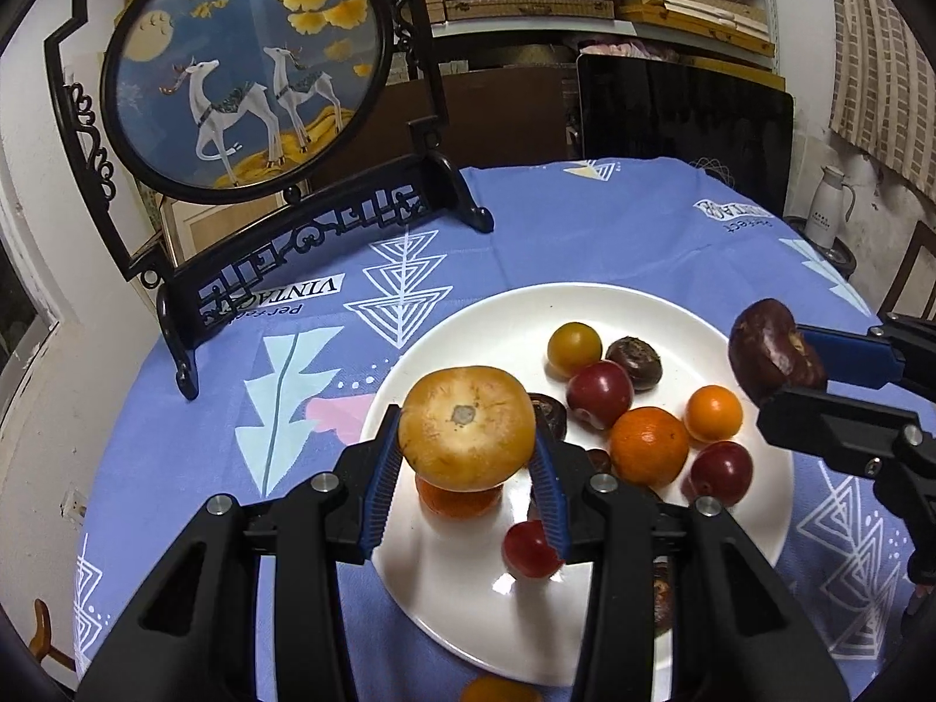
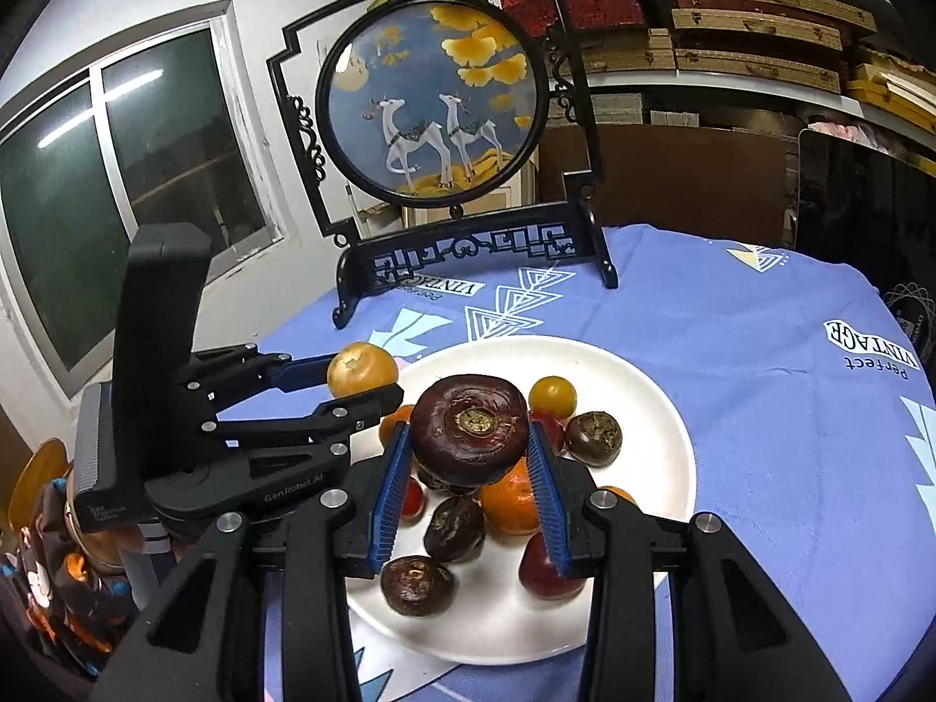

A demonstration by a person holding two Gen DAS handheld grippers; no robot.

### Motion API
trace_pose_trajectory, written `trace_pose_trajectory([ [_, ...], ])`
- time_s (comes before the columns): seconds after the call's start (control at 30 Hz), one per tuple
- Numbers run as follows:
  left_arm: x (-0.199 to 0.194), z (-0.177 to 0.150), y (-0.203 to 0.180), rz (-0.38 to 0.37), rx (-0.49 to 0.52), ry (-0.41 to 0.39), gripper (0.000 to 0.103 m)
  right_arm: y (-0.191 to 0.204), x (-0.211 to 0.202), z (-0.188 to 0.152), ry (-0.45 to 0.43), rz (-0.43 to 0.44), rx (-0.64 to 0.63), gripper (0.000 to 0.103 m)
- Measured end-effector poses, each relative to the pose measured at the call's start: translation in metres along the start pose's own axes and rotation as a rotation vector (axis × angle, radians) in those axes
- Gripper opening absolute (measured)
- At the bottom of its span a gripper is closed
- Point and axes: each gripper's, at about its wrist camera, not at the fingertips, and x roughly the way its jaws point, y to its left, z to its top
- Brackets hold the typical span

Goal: Organize fruits
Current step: 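Place the pale mandarin on the plate with the left tool while the right places its chestnut, then grasp a mandarin with the left tool while the right grasps another mandarin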

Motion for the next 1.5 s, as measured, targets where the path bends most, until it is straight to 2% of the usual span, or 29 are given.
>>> trace_pose_trajectory([
  [0.1,0.004,0.001,0.001,0.005,0.007,0.003,0.041,-0.002,0.002,-0.001,0.002,-0.027,-0.008,0.040],
  [0.4,0.015,0.003,-0.001,0.005,0.011,0.018,0.041,-0.010,0.009,-0.005,0.014,-0.025,0.002,0.041],
  [0.6,0.036,0.016,-0.009,0.044,0.038,0.060,0.041,-0.013,0.033,0.012,0.043,-0.058,-0.009,0.041],
  [0.8,0.051,0.018,-0.013,0.048,0.036,0.082,0.042,-0.021,0.056,0.023,0.056,-0.071,0.028,0.041],
  [0.83,0.053,0.019,-0.013,0.053,0.038,0.078,0.044,-0.022,0.060,0.025,0.058,-0.082,0.028,0.046],
  [0.9,0.052,0.019,-0.012,0.071,0.031,0.065,0.061,-0.023,0.059,0.026,0.045,-0.095,0.035,0.052],
  [0.97,0.045,0.020,-0.005,0.072,0.005,0.039,0.066,-0.024,0.053,0.025,0.025,-0.084,0.050,0.055],
  [1.13,0.029,0.018,0.012,0.070,-0.033,0.018,0.068,-0.026,0.032,0.014,0.015,-0.084,0.065,0.058],
  [1.2,0.018,0.012,0.020,0.056,-0.049,0.010,0.072,-0.021,0.023,0.005,0.024,-0.081,0.053,0.060],
  [1.37,-0.012,-0.006,0.035,0.063,-0.062,-0.010,0.076,0.014,0.003,-0.024,0.069,-0.051,-0.040,0.061],
  [1.5,-0.040,-0.029,0.048,0.071,-0.058,-0.025,0.082,0.056,-0.010,-0.052,0.106,0.017,-0.125,0.062],
])
